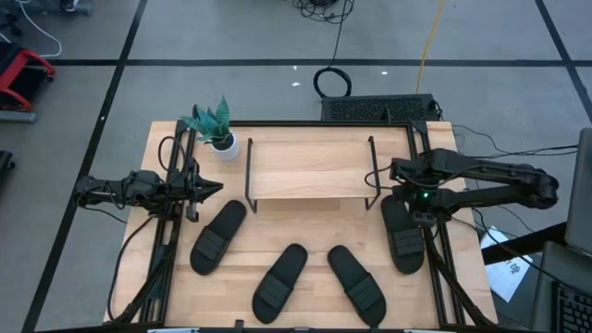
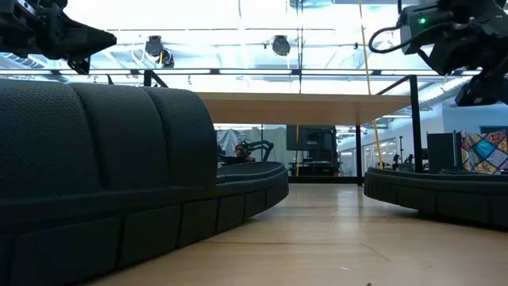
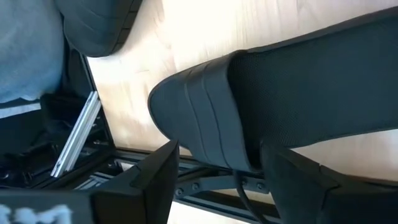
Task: Pick and place slides into the shelf
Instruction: Put the black slipper on the shelf
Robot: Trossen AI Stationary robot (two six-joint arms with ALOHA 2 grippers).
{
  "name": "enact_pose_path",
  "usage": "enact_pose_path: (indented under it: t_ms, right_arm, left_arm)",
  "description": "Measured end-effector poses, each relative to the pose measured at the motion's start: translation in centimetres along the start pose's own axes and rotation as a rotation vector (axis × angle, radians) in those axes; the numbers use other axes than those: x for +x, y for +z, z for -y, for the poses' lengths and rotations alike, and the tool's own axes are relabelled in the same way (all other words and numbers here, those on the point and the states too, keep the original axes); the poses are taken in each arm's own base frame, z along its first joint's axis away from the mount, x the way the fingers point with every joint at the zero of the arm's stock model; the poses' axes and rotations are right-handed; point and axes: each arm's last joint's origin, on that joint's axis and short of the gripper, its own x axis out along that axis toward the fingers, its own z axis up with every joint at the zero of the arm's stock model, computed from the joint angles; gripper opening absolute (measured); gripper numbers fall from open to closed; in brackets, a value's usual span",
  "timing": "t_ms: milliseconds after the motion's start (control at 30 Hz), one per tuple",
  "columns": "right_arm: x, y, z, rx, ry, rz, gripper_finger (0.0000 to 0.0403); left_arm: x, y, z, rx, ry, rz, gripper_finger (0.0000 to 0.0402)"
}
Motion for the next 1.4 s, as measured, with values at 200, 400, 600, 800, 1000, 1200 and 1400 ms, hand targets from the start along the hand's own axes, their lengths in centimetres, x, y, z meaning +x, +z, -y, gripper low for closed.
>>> enact_pose_path:
  t_ms: [200,400,600,800,1000,1200,1400]
  right_arm:
    - [0.3,0.4,0.2,0.016,0.006,-0.013,0.0221]
    - [1.9,0.5,0.1,-0.014,0.029,-0.034,0.0222]
    - [3.7,0.6,0.1,-0.075,0.032,-0.042,0.0222]
    - [4.6,0.5,0.5,0.023,0.029,-0.075,0.0222]
    - [5.4,0.9,0.5,0.096,0.023,-0.102,0.0222]
    - [6.2,1.5,0.3,0.126,0.021,-0.135,0.0222]
    - [7.1,2.6,-0.1,0.102,0.052,-0.116,0.0222]
  left_arm:
    - [0.0,0.0,0.0,-0.003,0.0,0.0,0.0031]
    - [0.0,0.0,0.0,-0.004,0.0,0.0,0.0031]
    - [0.0,0.0,0.0,-0.004,0.0,0.0,0.0031]
    - [0.0,0.0,0.0,-0.02,0.0,0.0,0.0031]
    - [0.0,0.0,0.0,-0.021,0.0,0.0,0.0031]
    - [0.0,0.0,0.0,-0.022,0.0,0.0,0.0031]
    - [0.0,0.0,0.0,-0.023,0.0,0.0,0.0031]
